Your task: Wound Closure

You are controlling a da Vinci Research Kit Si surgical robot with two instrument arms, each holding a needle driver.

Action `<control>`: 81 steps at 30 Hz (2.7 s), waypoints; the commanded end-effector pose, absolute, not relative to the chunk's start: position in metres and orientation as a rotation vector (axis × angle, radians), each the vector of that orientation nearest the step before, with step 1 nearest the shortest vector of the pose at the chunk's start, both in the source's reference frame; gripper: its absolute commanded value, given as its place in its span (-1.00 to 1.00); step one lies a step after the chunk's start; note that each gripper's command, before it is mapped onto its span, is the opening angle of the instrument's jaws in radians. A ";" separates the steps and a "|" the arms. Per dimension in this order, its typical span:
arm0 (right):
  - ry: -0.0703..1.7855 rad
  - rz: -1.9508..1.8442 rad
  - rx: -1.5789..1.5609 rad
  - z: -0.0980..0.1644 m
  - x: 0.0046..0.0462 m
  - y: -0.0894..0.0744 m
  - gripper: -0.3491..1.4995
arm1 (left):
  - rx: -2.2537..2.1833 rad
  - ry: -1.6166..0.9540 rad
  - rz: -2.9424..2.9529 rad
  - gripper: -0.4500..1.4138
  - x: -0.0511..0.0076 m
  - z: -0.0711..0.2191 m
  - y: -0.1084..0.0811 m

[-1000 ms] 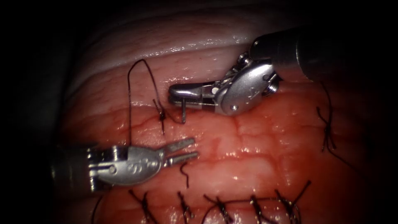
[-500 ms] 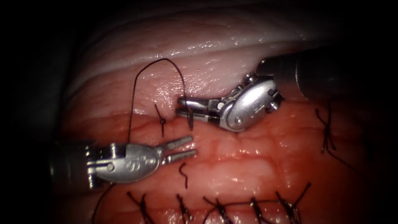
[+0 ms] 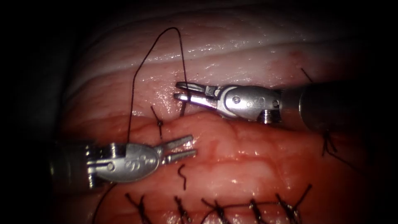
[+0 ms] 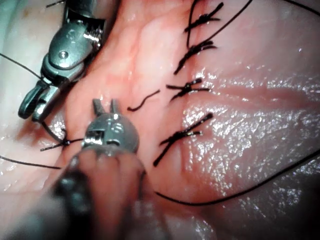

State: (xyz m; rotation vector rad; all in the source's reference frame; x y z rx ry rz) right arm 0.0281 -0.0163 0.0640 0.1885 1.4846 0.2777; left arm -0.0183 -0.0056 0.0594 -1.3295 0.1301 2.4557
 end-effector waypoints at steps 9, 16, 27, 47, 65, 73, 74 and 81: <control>1.489 0.311 0.351 0.064 0.0293 -0.019 -1.00 | -1.336 0.127 2.456 -0.58 -0.0187 0.060 -0.006; 1.471 0.248 0.418 0.063 0.0298 -0.020 -1.00 | -1.337 0.127 2.456 -0.58 -0.0186 0.060 -0.006; 1.389 0.330 0.566 0.064 0.0295 -0.019 -1.00 | -1.337 0.127 2.457 -0.60 -0.0185 0.060 -0.006; 1.396 0.138 0.653 0.064 0.0293 -0.023 -1.00 | -1.335 0.132 2.459 -0.60 -0.0184 0.060 -0.006; 1.522 0.198 0.428 0.062 0.0289 -0.019 -1.00 | -1.325 0.131 2.467 -0.60 -0.0187 0.060 -0.006; 1.585 0.316 0.329 0.060 0.0287 -0.013 -1.00 | -1.318 0.131 2.468 -0.60 -0.0191 0.060 -0.006; 1.587 0.318 0.319 0.060 0.0287 -0.012 -1.00 | -1.317 0.129 2.471 -0.60 -0.0190 0.060 -0.006; 1.617 0.341 0.323 0.060 0.0285 -0.009 -1.00 | -1.311 0.127 2.468 -0.60 -0.0193 0.060 -0.006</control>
